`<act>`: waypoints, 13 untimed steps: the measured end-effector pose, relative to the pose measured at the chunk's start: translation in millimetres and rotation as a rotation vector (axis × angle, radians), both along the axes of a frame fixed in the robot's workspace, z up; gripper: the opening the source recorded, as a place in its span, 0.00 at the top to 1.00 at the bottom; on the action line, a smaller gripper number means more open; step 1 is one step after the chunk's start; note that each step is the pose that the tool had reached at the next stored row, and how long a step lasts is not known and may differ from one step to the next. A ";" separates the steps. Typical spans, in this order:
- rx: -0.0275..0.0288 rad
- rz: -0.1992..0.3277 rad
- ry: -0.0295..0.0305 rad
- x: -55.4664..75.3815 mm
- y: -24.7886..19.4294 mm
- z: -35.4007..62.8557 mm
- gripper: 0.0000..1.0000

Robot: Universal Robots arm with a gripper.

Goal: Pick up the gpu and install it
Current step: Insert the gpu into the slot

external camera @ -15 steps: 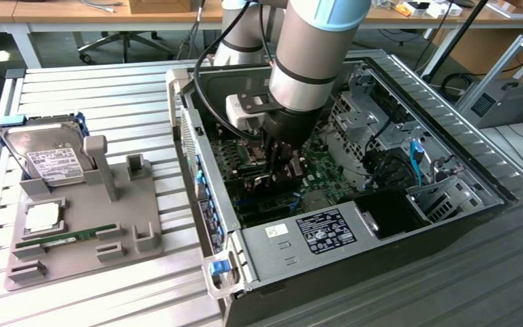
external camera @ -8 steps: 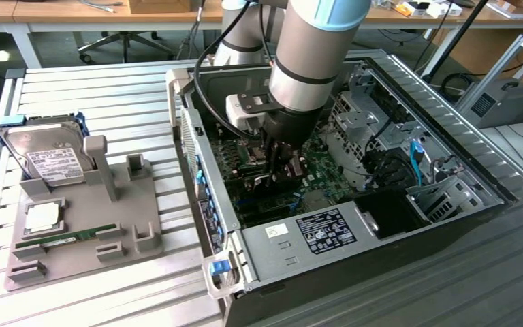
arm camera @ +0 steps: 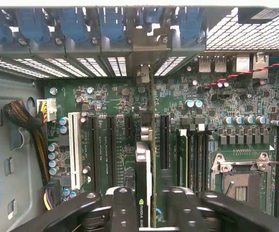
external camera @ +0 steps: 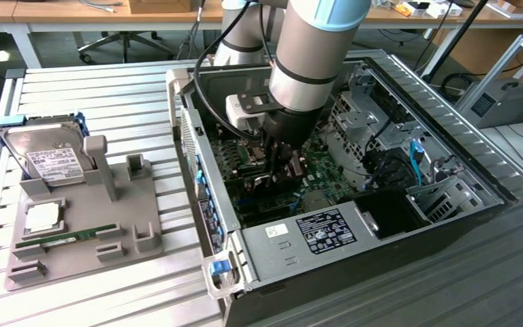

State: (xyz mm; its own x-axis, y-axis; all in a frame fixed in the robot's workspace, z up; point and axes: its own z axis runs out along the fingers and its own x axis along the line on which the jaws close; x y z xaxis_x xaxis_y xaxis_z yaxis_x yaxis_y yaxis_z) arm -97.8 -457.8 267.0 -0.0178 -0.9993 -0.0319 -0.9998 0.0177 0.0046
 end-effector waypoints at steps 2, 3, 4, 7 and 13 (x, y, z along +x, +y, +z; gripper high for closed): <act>0.0000 0.000 0.0000 0.0 0.0 0.0 0.60; -0.0001 0.000 0.0000 0.0 0.0 0.0 0.54; -0.0001 0.000 0.0001 0.0 0.0 0.0 0.48; 0.0000 0.000 0.0000 0.0 0.0 0.0 0.42; -0.0001 0.000 0.0000 0.0 -1.4 0.0 0.36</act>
State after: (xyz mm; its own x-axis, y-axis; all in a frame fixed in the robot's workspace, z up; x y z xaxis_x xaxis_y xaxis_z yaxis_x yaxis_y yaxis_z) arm -97.8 -459.1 267.0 -0.0178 -0.9993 -0.0318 -0.9998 0.0177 0.0046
